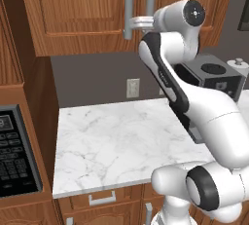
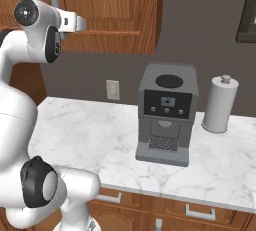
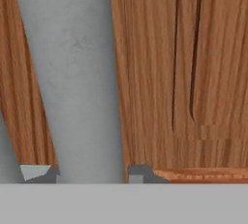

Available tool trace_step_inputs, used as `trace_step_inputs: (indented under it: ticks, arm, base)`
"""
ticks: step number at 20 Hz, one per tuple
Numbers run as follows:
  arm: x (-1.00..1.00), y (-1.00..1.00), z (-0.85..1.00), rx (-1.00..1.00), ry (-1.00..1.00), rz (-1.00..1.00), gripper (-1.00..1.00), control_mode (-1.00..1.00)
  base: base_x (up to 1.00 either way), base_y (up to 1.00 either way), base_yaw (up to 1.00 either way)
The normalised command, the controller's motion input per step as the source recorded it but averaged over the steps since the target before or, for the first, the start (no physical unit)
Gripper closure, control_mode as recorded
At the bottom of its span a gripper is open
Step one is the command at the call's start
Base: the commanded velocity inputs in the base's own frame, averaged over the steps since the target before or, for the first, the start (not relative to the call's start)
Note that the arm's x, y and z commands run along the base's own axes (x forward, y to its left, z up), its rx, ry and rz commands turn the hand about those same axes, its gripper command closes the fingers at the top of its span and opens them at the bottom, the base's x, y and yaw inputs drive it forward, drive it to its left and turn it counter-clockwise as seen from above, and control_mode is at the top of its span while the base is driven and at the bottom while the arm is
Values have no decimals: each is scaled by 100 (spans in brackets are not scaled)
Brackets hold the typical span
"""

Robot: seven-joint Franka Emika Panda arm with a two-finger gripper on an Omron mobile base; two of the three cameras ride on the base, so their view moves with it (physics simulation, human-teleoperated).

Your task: Open the cabinet. Pick the spray and place it next to the sink. Then close the cabinet.

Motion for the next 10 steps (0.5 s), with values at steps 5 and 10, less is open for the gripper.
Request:
trace_step_inputs:
  ticks: [5, 10]
  arm:
    - [-44, -1, 1, 1, 0, 0, 100, -100]
    - [-63, -16, 6, 0, 0, 1, 100, -100]
  base:
    - [0, 0, 0]
    - [0, 0, 0]
